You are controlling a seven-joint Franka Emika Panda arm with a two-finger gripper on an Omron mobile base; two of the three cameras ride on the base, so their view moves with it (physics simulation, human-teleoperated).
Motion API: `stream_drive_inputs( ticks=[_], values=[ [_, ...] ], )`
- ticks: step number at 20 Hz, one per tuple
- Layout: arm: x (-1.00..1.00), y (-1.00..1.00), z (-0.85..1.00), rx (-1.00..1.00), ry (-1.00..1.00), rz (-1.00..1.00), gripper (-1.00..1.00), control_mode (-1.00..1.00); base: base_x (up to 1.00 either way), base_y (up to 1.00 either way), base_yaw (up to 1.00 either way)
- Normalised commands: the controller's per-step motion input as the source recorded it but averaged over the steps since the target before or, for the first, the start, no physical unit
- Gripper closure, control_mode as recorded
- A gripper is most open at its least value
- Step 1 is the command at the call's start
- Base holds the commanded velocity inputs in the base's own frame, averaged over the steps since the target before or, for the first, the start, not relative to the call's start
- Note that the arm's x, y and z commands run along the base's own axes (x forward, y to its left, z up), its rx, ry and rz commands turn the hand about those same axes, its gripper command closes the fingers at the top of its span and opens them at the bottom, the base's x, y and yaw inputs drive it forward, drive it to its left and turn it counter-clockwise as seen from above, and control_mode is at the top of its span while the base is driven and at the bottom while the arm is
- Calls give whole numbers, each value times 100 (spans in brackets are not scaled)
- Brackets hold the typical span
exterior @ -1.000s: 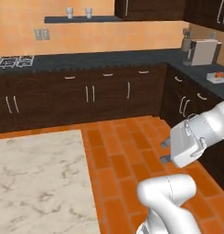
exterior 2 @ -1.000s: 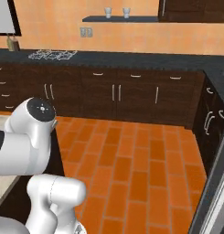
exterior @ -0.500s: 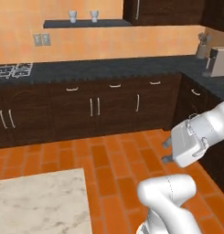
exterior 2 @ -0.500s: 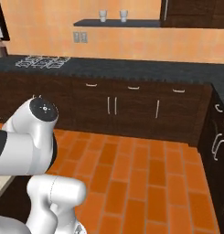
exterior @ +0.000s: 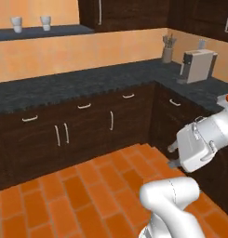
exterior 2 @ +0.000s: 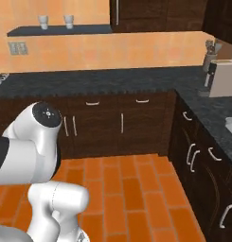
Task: Take the meat container that has the chicken drumstick and place it on the second highest rack of the freezer. Then take the vegetable container that has the squash and garlic and place it on the highest rack of the freezer.
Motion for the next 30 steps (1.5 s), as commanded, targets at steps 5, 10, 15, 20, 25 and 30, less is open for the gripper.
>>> stream_drive_inputs(
  ticks=[5,10,15,20,25,30],
  values=[
    [0,0,0,0,0,0,-100,100,100,0,-58],
    [0,0,0,0,0,0,-100,100,100,0,-55],
    [0,0,0,0,0,0,-100,100,100,0,-55],
    [0,0,0,0,0,0,-100,100,100,7,-56],
    [0,0,0,0,0,0,-100,100,98,1,-54],
    [0,0,0,0,0,0,-100,100,65,0,-50]
  ],
)
